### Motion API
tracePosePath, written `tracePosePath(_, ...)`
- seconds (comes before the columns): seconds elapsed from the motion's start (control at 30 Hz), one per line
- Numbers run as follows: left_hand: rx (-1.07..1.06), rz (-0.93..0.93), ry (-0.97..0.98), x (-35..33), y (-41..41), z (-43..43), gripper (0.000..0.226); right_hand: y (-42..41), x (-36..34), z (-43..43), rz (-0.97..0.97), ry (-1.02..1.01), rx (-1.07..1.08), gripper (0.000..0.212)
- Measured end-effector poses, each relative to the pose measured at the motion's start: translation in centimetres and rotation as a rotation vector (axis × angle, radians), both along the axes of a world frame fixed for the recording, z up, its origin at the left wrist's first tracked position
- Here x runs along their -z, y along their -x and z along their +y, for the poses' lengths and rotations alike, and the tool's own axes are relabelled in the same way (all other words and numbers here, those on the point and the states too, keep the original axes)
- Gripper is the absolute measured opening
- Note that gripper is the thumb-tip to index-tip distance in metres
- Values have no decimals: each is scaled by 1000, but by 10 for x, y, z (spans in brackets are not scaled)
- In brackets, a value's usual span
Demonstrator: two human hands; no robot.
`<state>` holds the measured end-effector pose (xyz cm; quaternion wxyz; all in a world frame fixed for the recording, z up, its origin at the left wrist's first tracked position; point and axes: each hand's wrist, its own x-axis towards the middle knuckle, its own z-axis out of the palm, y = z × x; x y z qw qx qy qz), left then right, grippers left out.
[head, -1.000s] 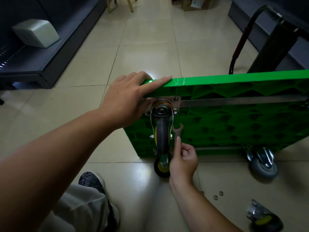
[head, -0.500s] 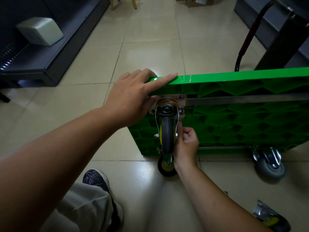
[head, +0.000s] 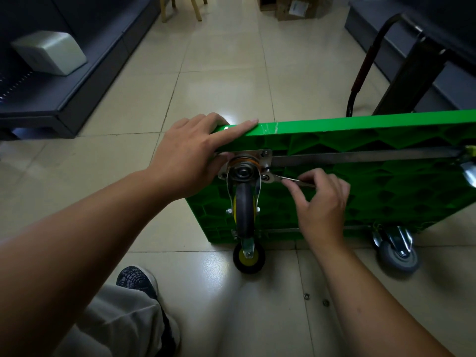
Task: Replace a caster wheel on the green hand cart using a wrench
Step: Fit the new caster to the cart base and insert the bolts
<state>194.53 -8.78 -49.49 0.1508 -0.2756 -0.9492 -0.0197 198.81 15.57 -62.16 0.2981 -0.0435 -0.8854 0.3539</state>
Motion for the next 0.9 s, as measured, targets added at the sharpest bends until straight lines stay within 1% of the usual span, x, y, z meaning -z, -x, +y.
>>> tracePosePath(0.03, 2, 0, 0, 0, 0, 0, 71, -5, 5, -2, -54, 125, -5, 30)
tracePosePath(0.07, 4, 2, 1, 1, 0, 0, 71, -10, 12, -6, -99, 296, -21, 26)
tracePosePath(0.13, 4, 6, 3, 1, 2, 1, 71, -23, 26, -17, -140, 689, -19, 18)
tracePosePath(0.2, -2, 6, 5, 1, 3, 0, 71, -36, 41, -34, -165, 977, 90, 16)
tracePosePath(0.27, -3, 5, 10, 2, 4, -1, 71, -45, 55, -53, -208, 1194, 200, 20)
tracePosePath(0.33, 2, 7, 10, 2, 4, -1, 71, -48, 62, -67, -233, 1305, 221, 23)
tracePosePath(0.4, 2, 9, 9, 2, 3, -1, 70, -48, 64, -75, -263, 1303, 163, 22)
tracePosePath(0.5, -2, 7, 11, 2, 2, -1, 69, -49, 67, -76, -295, 1242, 112, 20)
tracePosePath(0.57, -7, 4, 8, 1, 2, -1, 68, -54, 80, -71, -330, 1164, 160, 18)
tracePosePath(0.63, -9, 2, 8, 1, 1, -1, 68, -63, 101, -64, -408, 1092, 232, 14)
tracePosePath(0.73, -12, 0, 7, 3, 1, -1, 68, -78, 136, -53, -625, 983, 336, 8)
tracePosePath(0.83, -19, -2, 15, -1, 1, -1, 68, -95, 167, -47, -922, 859, 365, 4)
tracePosePath(0.9, -24, -5, 20, -1, 0, -1, 68, -109, 190, -47, -1052, 897, 413, 7)
